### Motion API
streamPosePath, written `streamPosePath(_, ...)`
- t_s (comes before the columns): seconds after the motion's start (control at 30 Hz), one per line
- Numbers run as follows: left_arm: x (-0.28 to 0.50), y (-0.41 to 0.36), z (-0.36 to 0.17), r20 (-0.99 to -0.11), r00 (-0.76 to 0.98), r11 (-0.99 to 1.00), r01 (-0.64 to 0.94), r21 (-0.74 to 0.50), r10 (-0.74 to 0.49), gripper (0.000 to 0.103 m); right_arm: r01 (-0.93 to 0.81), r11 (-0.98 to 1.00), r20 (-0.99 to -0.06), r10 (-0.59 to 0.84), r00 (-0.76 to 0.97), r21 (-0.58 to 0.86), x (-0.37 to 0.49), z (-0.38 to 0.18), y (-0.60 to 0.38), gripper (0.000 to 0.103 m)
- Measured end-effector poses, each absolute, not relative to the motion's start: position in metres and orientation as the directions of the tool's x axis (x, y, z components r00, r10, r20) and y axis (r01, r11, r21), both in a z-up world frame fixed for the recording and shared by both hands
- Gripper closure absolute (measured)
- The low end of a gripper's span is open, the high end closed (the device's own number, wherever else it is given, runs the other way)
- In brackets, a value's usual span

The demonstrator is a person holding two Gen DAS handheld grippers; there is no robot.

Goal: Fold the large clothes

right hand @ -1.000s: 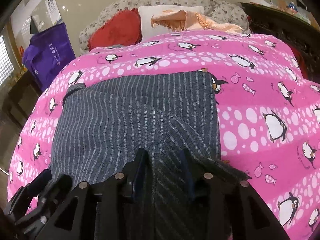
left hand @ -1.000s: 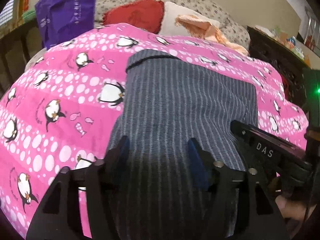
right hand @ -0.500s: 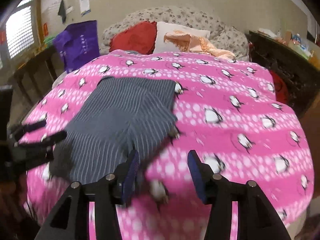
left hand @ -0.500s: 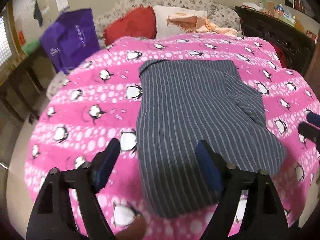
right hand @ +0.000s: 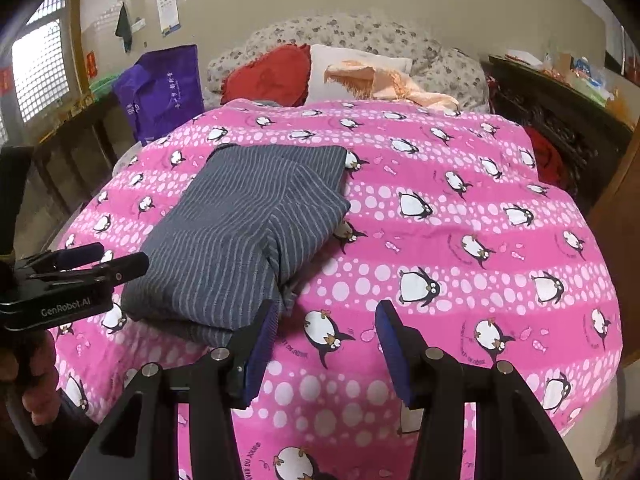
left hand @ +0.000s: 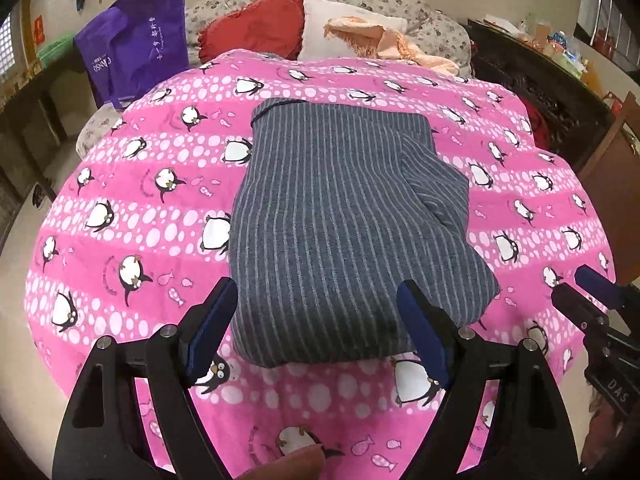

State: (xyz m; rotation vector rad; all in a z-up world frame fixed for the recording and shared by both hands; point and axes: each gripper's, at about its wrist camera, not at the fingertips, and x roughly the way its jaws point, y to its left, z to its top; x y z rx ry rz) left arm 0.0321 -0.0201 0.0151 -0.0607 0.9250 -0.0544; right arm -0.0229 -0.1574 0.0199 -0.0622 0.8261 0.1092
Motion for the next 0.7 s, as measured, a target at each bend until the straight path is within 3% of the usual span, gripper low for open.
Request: streamPosePath(0.7,0.0225,-0.0220,0.0202,-0.788,0.608,0.995,0.032,-0.095,-0.095,0.021,-0.121,0.993,-0.733,0.088,0.674,0.007,-0.0278,0.0192,-0.1560,0.054)
